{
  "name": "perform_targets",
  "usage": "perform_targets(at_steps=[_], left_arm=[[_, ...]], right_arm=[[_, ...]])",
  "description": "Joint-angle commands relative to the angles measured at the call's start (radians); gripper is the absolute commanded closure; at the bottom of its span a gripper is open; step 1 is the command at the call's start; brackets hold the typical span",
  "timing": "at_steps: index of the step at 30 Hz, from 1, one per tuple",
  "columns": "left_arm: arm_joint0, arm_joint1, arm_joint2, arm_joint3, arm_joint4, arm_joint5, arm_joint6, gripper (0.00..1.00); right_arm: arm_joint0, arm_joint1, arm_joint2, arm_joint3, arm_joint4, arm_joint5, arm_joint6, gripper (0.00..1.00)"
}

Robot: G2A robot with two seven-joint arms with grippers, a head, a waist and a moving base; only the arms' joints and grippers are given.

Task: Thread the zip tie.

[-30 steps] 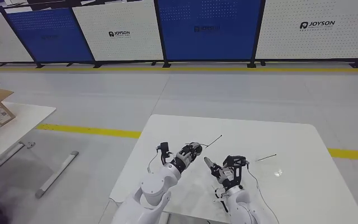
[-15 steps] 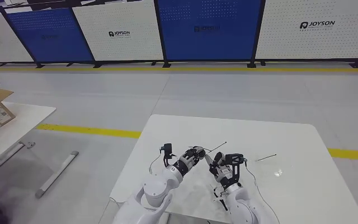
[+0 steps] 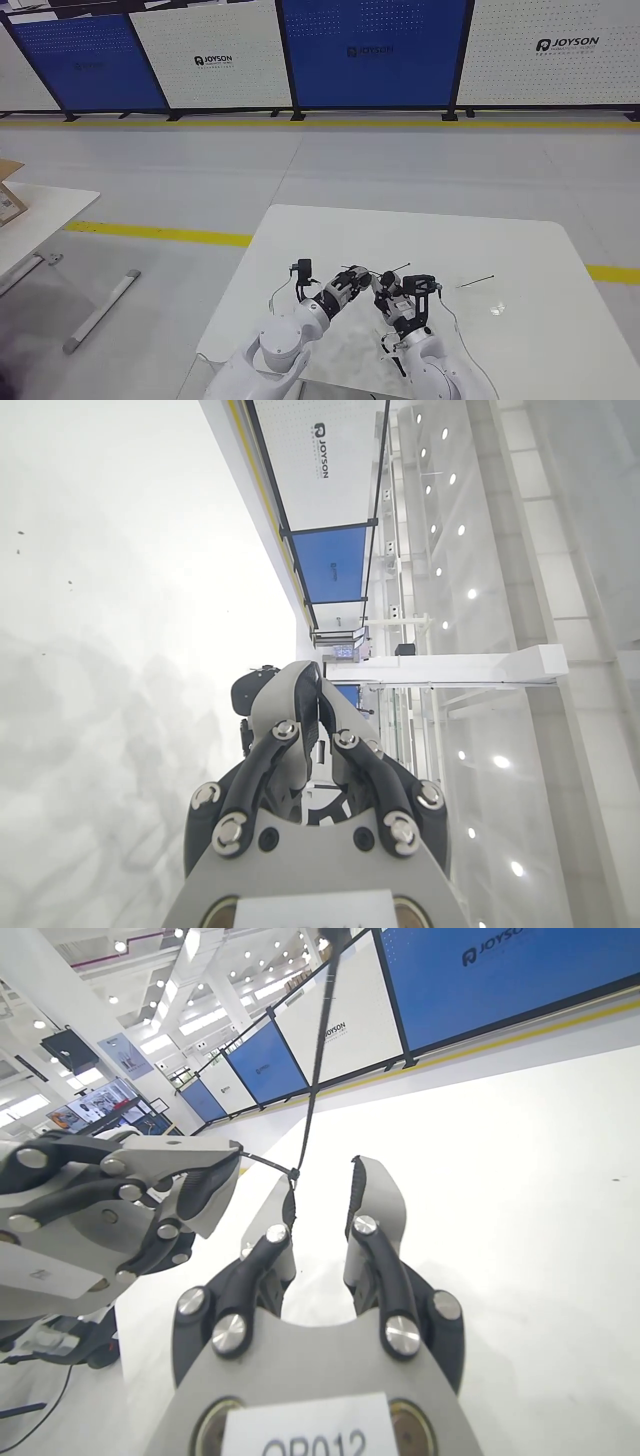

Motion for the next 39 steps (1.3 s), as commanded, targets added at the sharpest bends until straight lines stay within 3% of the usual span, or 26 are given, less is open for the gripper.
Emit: perform_targets(at_steps=[1,16,18,19,20,39], left_arm=[[-0.001,0.001,0.001,0.000,0.002,0.000,-0.001,1.00],[0.000,0.004,0.002,0.002,0.004,-0.005,0.004,1.00],[0.000,0.005,0.002,0.005,0.005,-0.007,0.002,1.00],[0.000,0.005,0.002,0.007,0.005,-0.007,0.002,1.00],[-0.001,0.005,0.003,0.007,0.005,-0.007,0.002,1.00],[0.001,0.008,-0.003,-0.001,-0.024,-0.028,0.004,1.00]], right_arm=[[0.002,0.000,-0.002,0.000,-0.002,0.000,0.002,0.74],[0.004,-0.002,-0.006,-0.002,0.000,-0.003,-0.008,0.75],[0.004,-0.002,-0.007,-0.001,0.000,-0.001,-0.009,0.83],[0.004,-0.003,-0.007,0.000,0.000,0.001,-0.009,0.95],[0.005,-0.003,-0.007,0.001,0.000,0.003,-0.009,1.00],[0.015,-0.007,-0.022,0.014,-0.016,0.016,-0.001,1.00]])
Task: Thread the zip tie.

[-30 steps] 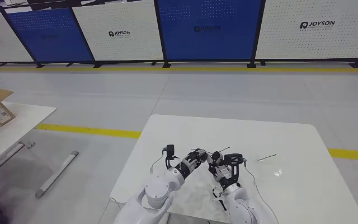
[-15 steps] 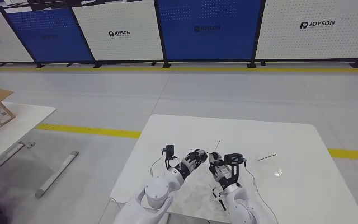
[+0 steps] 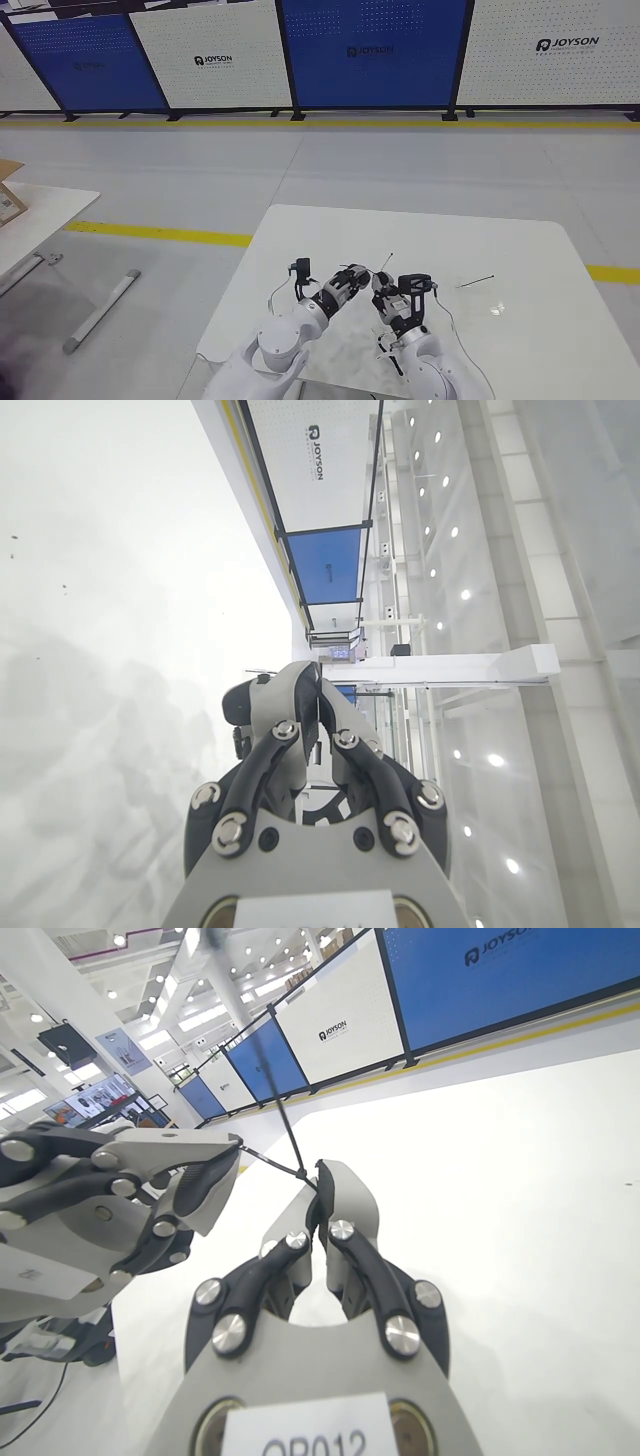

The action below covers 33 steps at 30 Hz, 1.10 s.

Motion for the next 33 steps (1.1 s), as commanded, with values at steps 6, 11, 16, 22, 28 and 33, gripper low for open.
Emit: perform_targets(at_steps=[6,11,16,22,28,33], left_arm=[[0.006,0.002,-0.004,-0.013,-0.012,-0.019,-0.013,1.00],[0.015,0.005,-0.011,-0.026,-0.027,-0.032,-0.037,1.00],[0.023,0.008,-0.018,-0.038,-0.039,-0.044,-0.052,1.00],[0.025,0.010,-0.021,-0.043,-0.047,-0.050,-0.054,1.00],[0.035,0.013,-0.028,-0.057,-0.058,-0.059,-0.058,1.00],[0.040,0.014,-0.034,-0.062,-0.069,-0.067,-0.056,1.00]], right_arm=[[0.002,-0.001,-0.005,-0.002,-0.014,0.008,0.006,1.00],[0.001,-0.001,-0.006,-0.004,-0.019,0.012,0.011,1.00],[0.003,-0.001,-0.009,-0.003,-0.025,0.014,0.016,1.00],[0.009,-0.002,-0.014,0.007,-0.037,0.006,0.026,1.00],[0.022,-0.003,-0.013,0.032,-0.019,-0.008,0.034,1.00],[0.033,-0.005,-0.014,0.050,0.006,-0.034,0.049,1.00]])
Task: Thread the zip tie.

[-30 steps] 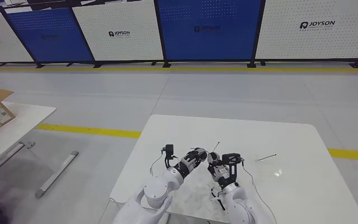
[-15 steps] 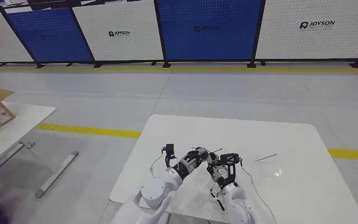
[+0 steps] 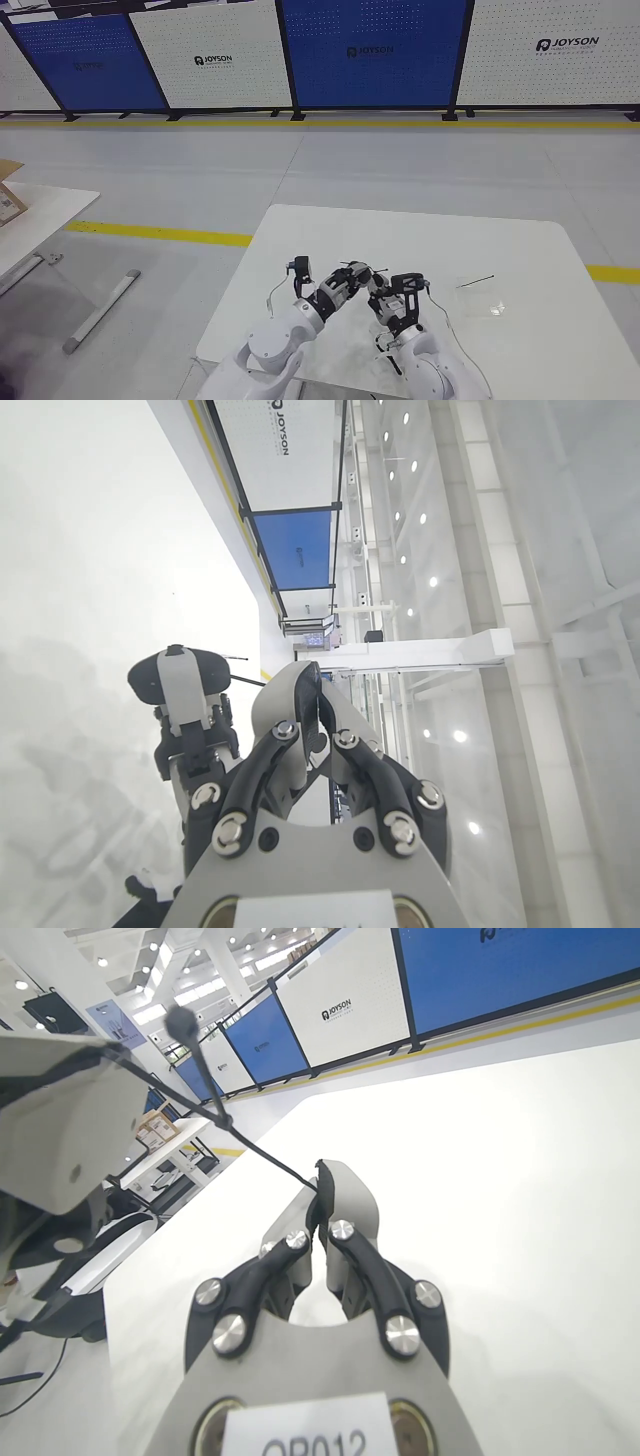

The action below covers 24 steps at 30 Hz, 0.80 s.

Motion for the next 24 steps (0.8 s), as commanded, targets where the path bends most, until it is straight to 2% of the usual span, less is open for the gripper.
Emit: perform_targets(at_steps=[1,24], left_arm=[[0.003,0.001,-0.005,-0.003,-0.008,-0.006,0.001,1.00],[0.023,0.009,-0.024,-0.019,-0.041,-0.034,-0.014,1.00]], right_arm=[[0.006,0.000,-0.001,0.008,0.012,-0.020,0.012,1.00],[0.037,-0.011,-0.029,0.054,0.022,-0.023,0.019,1.00]])
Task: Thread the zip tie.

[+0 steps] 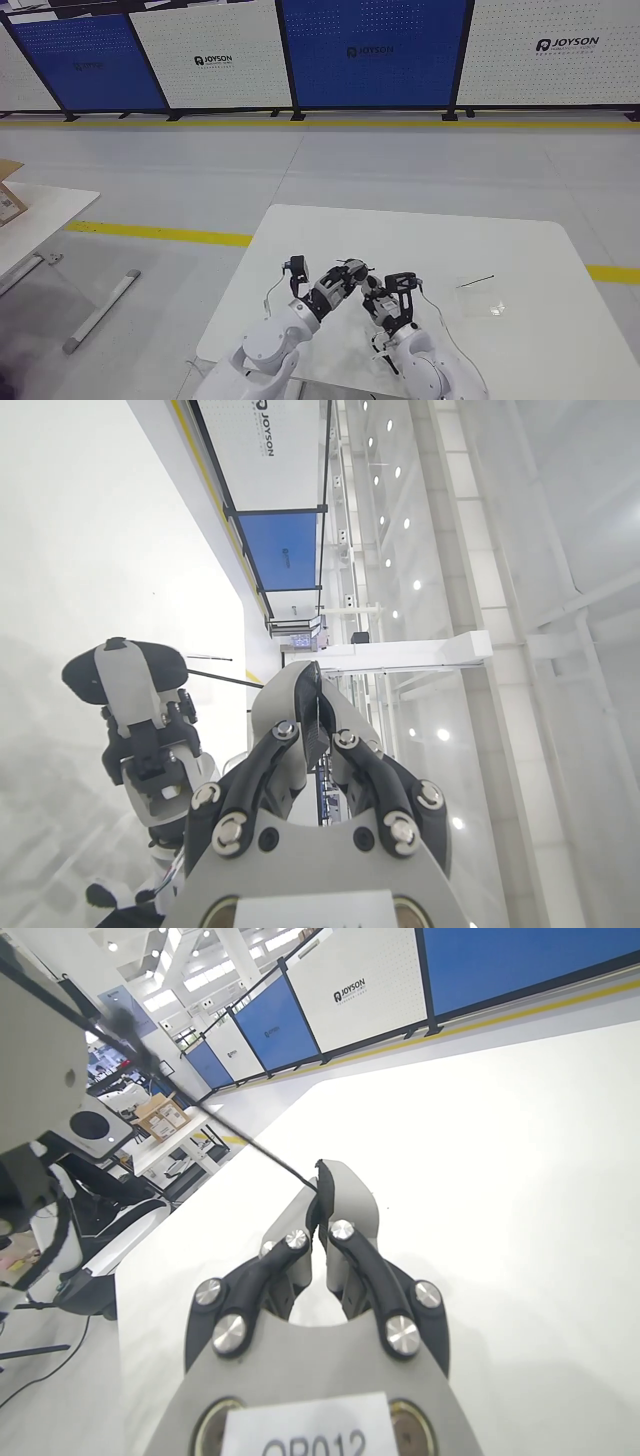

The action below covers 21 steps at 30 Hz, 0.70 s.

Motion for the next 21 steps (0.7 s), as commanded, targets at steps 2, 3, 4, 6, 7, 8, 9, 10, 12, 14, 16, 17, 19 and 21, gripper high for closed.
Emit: perform_targets(at_steps=[2,3,4,6,7,8,9,10,12,14,16,17,19,21], left_arm=[[-0.001,0.001,-0.003,0.008,0.001,0.003,0.000,1.00],[-0.004,0.001,-0.004,0.013,0.001,0.003,0.003,1.00],[-0.007,0.001,-0.003,0.017,0.000,0.003,0.006,1.00],[-0.012,0.001,-0.002,0.024,-0.003,0.001,0.009,1.00],[-0.013,0.001,-0.001,0.027,-0.005,0.001,0.009,1.00],[-0.015,0.001,-0.001,0.028,-0.006,0.000,0.009,1.00],[-0.015,0.001,-0.001,0.029,-0.007,-0.001,0.009,1.00],[-0.016,0.001,-0.002,0.030,-0.009,-0.002,0.009,1.00],[-0.015,0.001,-0.005,0.032,-0.010,-0.010,0.020,1.00],[-0.016,0.000,-0.008,0.038,-0.003,-0.013,0.056,1.00],[-0.021,-0.002,-0.004,0.044,-0.007,-0.009,0.083,1.00],[-0.024,-0.003,-0.004,0.048,-0.011,-0.008,0.092,1.00],[-0.029,-0.004,-0.005,0.056,-0.014,-0.008,0.112,1.00],[-0.032,-0.005,-0.009,0.061,-0.011,-0.010,0.140,1.00]], right_arm=[[0.003,-0.002,-0.003,-0.002,0.007,-0.003,-0.005,1.00],[0.002,-0.002,-0.003,-0.003,0.008,-0.004,-0.007,0.54],[0.001,-0.002,-0.002,-0.004,0.009,-0.005,-0.007,0.08],[0.000,-0.002,-0.001,-0.005,0.008,-0.004,-0.008,0.03],[0.000,-0.002,-0.001,-0.005,0.007,-0.002,-0.007,0.28],[-0.001,-0.002,-0.001,-0.006,0.006,0.000,-0.007,0.31],[-0.002,-0.002,-0.001,-0.006,0.006,0.001,-0.007,0.27],[-0.002,-0.002,0.000,-0.006,0.006,0.002,-0.008,0.05],[-0.008,-0.001,0.004,-0.009,0.013,-0.004,-0.016,0.05],[-0.019,0.001,0.017,-0.014,0.031,-0.016,-0.042,0.13],[-0.034,0.005,0.037,-0.017,0.044,-0.025,-0.062,0.07],[-0.042,0.007,0.047,-0.021,0.049,-0.022,-0.075,0.00],[-0.063,0.012,0.068,-0.035,0.052,-0.026,-0.097,0.00],[-0.089,0.018,0.091,-0.057,0.050,-0.031,-0.126,0.00]])
